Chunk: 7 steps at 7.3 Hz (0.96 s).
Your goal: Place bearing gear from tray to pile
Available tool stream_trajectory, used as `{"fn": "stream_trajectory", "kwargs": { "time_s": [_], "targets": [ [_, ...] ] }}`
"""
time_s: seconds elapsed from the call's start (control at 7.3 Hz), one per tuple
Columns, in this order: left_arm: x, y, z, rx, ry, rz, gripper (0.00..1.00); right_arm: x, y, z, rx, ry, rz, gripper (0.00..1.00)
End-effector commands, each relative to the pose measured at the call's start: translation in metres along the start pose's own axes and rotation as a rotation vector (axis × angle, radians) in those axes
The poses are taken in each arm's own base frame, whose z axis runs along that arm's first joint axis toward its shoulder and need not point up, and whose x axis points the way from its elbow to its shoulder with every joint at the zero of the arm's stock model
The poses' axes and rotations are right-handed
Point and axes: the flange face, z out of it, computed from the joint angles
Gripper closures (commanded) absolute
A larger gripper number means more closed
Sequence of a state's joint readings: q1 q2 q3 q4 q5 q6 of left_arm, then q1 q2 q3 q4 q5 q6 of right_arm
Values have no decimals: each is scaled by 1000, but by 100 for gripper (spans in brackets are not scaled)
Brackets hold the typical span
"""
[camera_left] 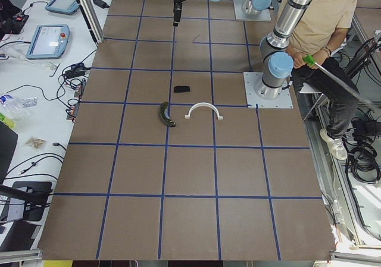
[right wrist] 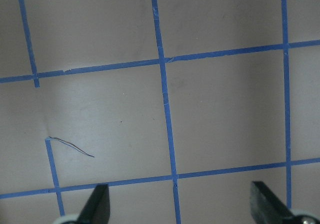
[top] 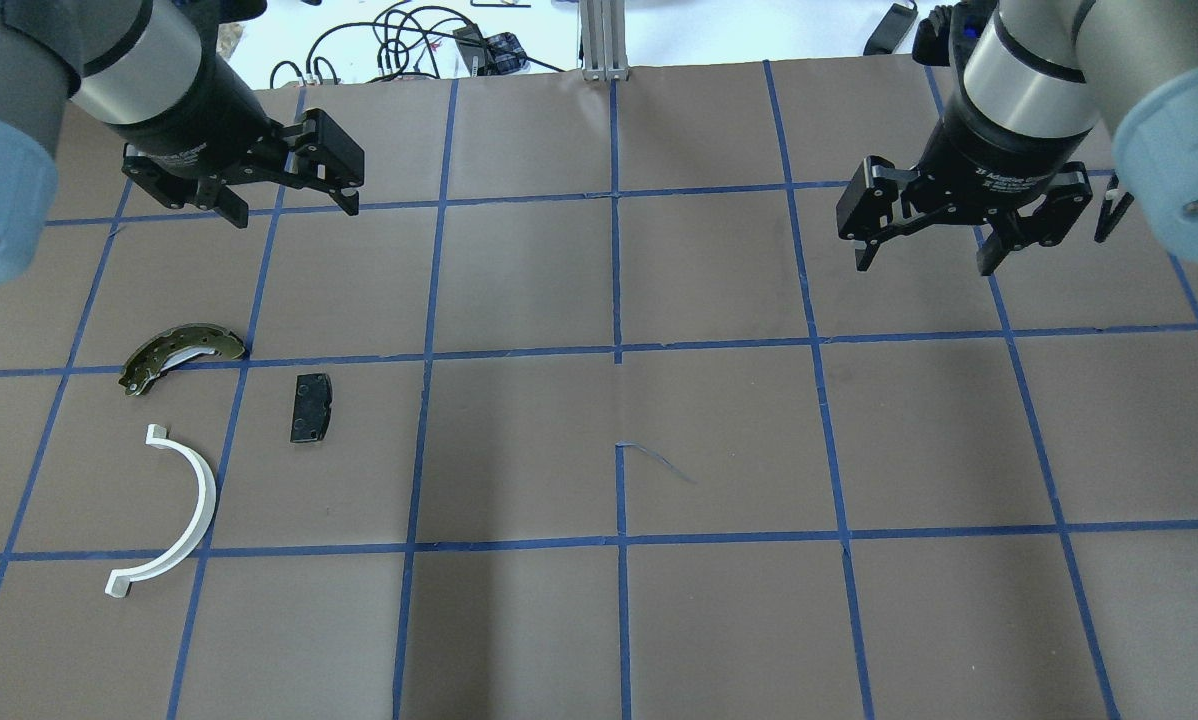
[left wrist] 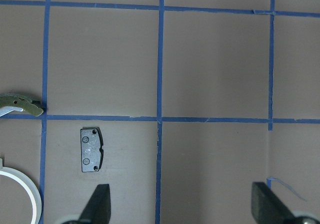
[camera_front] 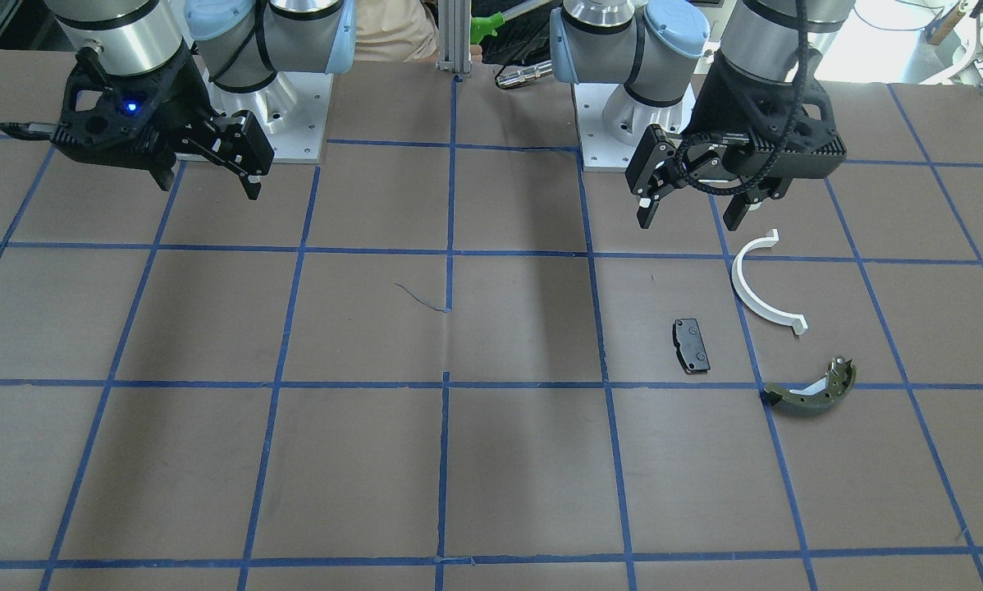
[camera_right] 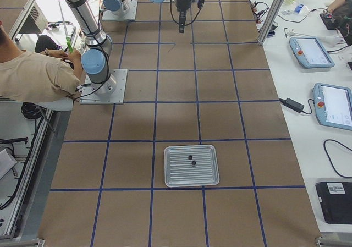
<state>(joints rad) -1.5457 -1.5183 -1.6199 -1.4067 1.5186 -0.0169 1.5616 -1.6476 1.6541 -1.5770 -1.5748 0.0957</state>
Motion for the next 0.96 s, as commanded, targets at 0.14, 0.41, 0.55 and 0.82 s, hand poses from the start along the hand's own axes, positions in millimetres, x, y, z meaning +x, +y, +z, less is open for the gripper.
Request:
{"fn": "stream_trajectory", "kwargs": {
  "time_s": [0.14, 0.41, 0.55, 0.82],
  "targets": [
    [0, 1, 0, 0, 0, 1, 0, 4, -2, 2, -6, 0, 4, 0],
    [0, 0, 0, 0, 0, 1, 0, 5, -2, 2, -4, -1, 7, 0],
    [0, 0, 0, -2, 0, 0, 0, 8, -3, 2, -6, 0, 13, 0],
    [0, 0, 0, -3, 0, 0, 0, 13, -6, 3, -6, 0, 22, 0]
  ]
}}
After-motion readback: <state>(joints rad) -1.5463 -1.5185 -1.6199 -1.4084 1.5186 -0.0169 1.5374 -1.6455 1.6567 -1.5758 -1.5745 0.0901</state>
